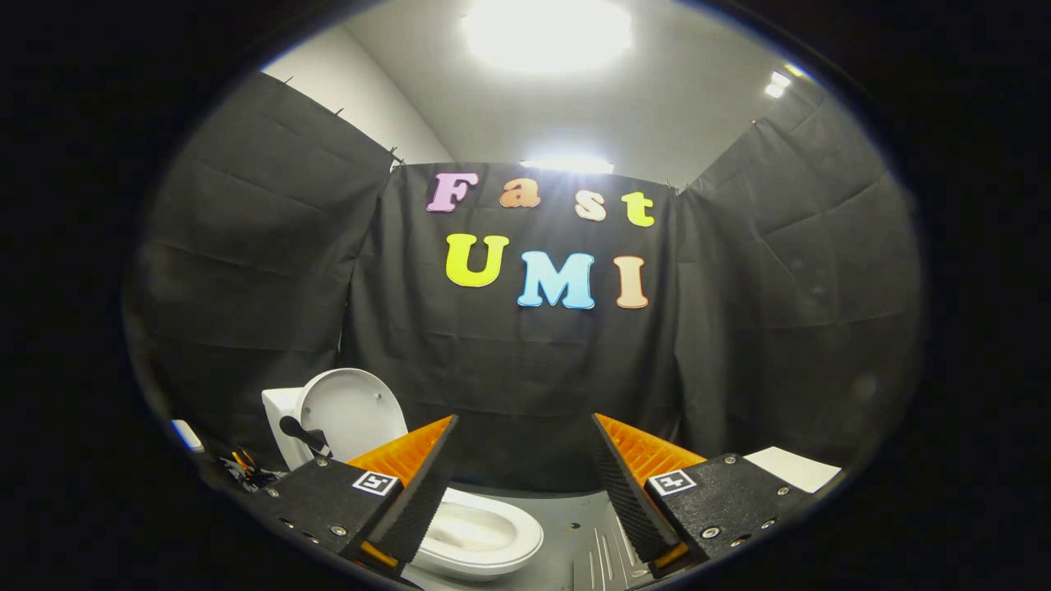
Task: Open the toilet lid.
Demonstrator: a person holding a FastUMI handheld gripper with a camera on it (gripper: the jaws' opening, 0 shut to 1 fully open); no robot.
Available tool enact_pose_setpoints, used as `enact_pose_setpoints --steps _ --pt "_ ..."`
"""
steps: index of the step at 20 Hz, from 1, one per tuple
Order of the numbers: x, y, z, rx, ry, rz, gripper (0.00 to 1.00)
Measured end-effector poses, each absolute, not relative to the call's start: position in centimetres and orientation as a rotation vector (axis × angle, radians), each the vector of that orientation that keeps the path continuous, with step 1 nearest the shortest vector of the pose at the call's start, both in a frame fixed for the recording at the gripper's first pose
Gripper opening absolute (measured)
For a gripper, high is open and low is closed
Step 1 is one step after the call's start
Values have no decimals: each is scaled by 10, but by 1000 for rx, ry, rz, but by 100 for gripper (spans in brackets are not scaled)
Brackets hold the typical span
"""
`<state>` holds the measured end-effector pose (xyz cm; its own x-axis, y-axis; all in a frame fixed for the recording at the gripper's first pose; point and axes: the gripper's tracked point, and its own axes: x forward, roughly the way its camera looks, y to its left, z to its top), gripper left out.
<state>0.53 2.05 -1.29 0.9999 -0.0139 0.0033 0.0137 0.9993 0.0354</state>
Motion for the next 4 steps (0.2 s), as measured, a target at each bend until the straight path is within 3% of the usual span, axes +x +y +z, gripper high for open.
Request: enact_pose_setpoints --steps 4 --pt "8 24 -21 30 12 -3 95"
